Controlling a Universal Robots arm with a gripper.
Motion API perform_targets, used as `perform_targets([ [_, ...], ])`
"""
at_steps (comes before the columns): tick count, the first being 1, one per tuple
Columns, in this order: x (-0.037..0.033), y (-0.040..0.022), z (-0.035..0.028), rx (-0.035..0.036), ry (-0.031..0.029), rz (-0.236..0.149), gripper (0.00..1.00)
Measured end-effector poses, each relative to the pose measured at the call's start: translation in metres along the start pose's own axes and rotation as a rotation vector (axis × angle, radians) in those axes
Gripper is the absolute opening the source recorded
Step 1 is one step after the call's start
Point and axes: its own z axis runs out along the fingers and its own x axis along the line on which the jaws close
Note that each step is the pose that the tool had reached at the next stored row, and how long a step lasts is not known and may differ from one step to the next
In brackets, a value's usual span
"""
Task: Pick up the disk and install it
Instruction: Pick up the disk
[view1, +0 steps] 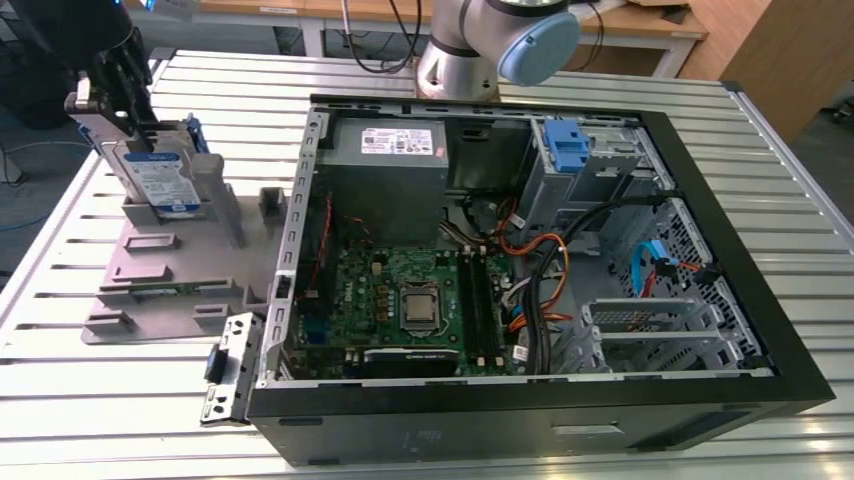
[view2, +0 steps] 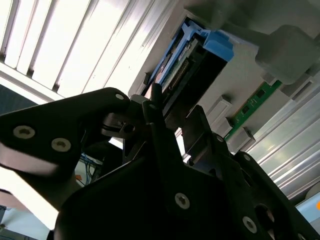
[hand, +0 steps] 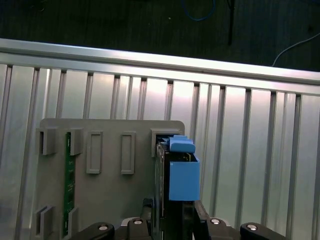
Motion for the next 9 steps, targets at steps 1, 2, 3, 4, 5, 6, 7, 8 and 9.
perform_targets([
  [1, 0.0, 0.0, 0.0, 0.0, 0.0, 0.0, 0.43],
  [2, 0.0, 0.0, 0.0, 0.0001, 0.0001, 0.008, 0.43],
  [3, 0.0, 0.0, 0.0002, 0.0007, 0.0004, 0.026, 0.43],
  [4, 0.0001, 0.0, 0.0005, 0.0015, 0.0003, 0.046, 0.43],
  [5, 0.0, 0.0, 0.0006, 0.0023, 0.0001, 0.061, 0.43],
  [6, 0.0, 0.0, 0.0007, 0.0026, 0.0001, 0.065, 0.43],
  [7, 0.0, 0.0, 0.0007, 0.0027, 0.0, 0.066, 0.43],
  [8, 0.0, 0.0, 0.0007, 0.0027, 0.0001, 0.066, 0.43],
  [9, 0.0, 0.0, 0.0007, 0.0027, 0.0, 0.067, 0.43],
])
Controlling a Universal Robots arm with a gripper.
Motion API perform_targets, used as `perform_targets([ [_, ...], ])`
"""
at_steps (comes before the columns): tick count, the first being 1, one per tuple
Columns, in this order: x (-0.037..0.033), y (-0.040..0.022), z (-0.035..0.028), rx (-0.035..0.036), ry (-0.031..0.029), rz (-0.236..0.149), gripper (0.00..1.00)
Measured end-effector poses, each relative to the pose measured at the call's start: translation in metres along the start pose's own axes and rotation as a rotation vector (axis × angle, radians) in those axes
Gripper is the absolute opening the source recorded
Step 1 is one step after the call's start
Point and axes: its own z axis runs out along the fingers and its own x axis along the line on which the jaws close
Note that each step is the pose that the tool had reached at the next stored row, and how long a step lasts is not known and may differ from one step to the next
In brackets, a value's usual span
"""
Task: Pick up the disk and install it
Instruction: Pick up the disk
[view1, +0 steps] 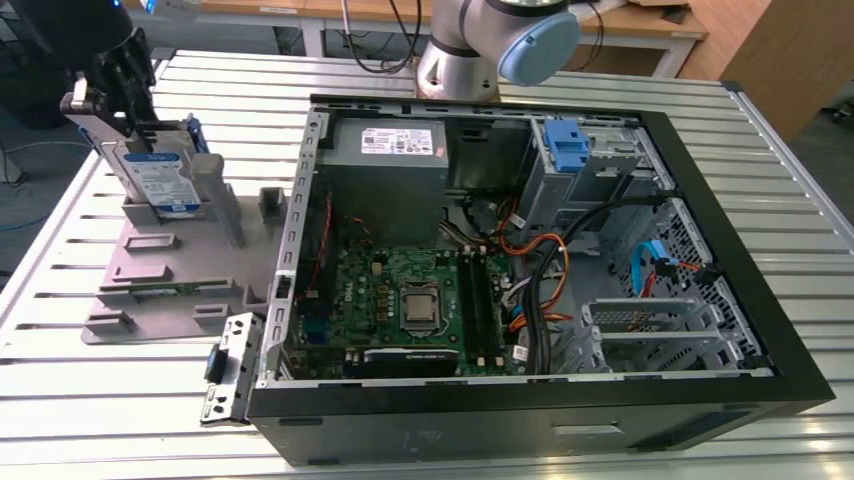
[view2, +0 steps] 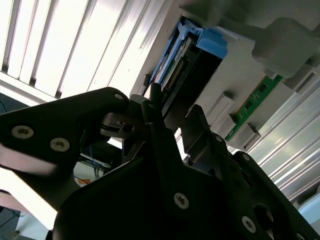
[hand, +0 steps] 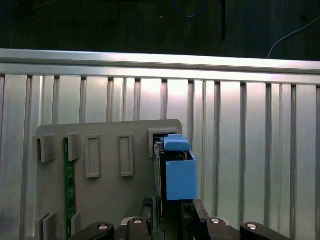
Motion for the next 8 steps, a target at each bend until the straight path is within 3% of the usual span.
perform_targets([
  [8, 0.0, 0.0, 0.0, 0.0001, 0.0, 0.003, 0.35],
])
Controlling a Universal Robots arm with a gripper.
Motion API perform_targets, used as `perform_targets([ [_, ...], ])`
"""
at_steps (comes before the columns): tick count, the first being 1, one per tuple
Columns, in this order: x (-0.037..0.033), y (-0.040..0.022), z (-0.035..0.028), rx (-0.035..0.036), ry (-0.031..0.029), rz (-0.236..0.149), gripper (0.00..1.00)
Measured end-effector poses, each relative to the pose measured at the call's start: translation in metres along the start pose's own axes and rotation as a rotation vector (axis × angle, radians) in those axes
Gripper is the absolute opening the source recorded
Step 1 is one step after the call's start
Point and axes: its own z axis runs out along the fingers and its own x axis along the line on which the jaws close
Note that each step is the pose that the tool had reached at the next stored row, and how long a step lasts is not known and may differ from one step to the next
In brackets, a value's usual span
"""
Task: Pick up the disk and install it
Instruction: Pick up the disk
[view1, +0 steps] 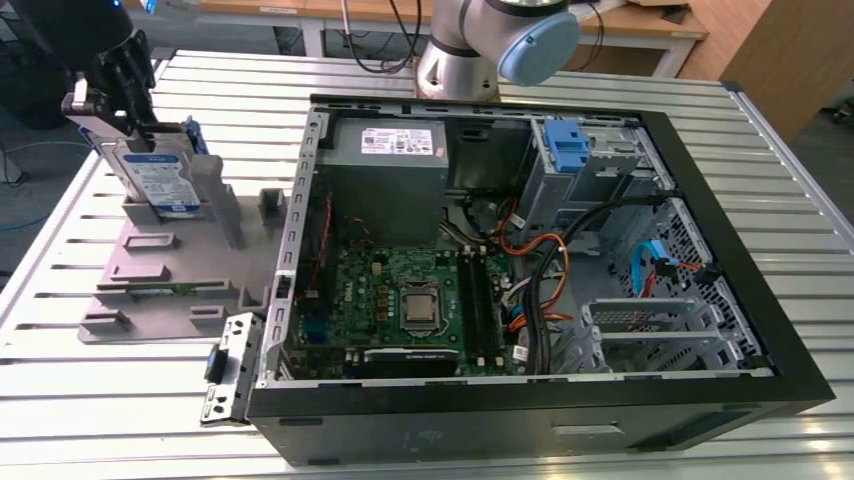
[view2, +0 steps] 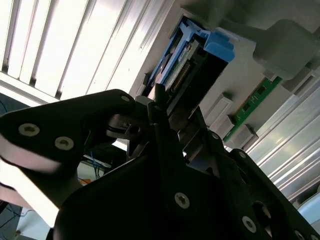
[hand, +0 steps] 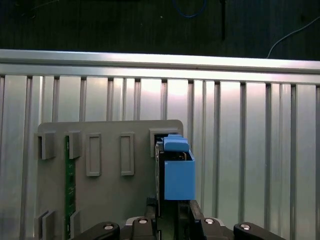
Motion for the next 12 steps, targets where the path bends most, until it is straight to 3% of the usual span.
perform_targets([
  [12, 0.0, 0.0, 0.0, 0.0003, -0.0002, 0.004, 0.36],
])
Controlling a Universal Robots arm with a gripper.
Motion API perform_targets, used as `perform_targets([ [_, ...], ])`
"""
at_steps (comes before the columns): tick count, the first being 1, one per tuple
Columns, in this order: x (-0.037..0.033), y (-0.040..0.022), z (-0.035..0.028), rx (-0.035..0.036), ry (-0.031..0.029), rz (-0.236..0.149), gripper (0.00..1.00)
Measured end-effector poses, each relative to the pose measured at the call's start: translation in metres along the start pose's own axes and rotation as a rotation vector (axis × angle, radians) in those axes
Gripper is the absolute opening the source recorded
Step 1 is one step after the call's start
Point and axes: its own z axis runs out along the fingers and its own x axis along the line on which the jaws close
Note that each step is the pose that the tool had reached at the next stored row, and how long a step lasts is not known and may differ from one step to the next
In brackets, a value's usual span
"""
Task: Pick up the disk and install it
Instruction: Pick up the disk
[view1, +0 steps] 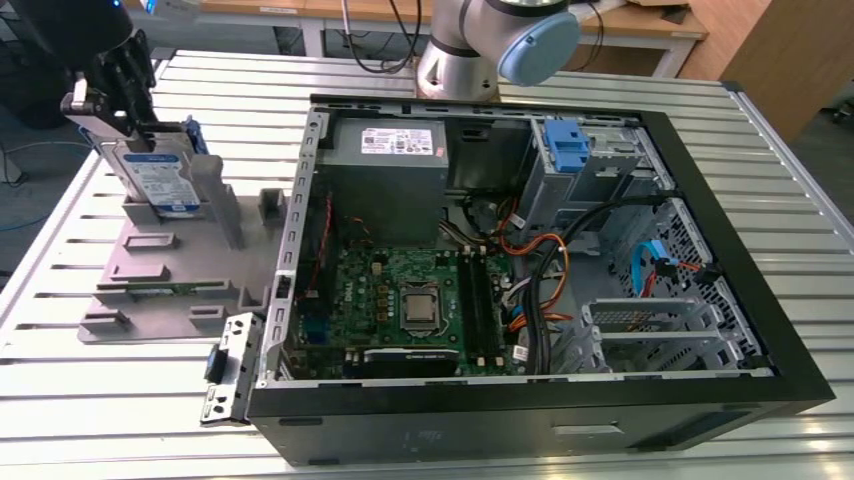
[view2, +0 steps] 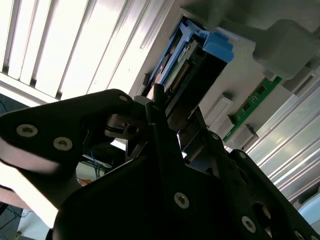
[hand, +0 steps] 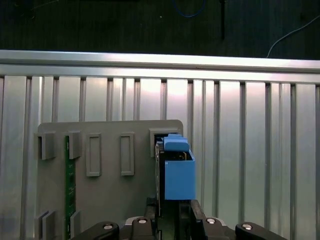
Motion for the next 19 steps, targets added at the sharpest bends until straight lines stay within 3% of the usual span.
perform_targets([
  [1, 0.0, 0.0, 0.0, 0.0, 0.0, 0.0, 0.42],
  [3, 0.0, 0.0, 0.0, 0.0, 0.0, 0.001, 0.42],
  [4, 0.0, 0.0, 0.0, 0.0, 0.0, 0.001, 0.48],
  [7, 0.0, 0.0, 0.0, 0.0009, 0.0012, 0.027, 0.48],
  [12, 0.0, 0.0, 0.0, 0.001, 0.0012, 0.027, 0.48],
  [14, 0.0, 0.0, 0.0, 0.001, 0.0012, 0.027, 0.47],
  [17, 0.0, 0.0, 0.0, 0.001, 0.0013, 0.028, 0.35],
  [19, 0.0, 0.0, 0.0, 0.001, 0.0012, 0.028, 0.35],
])
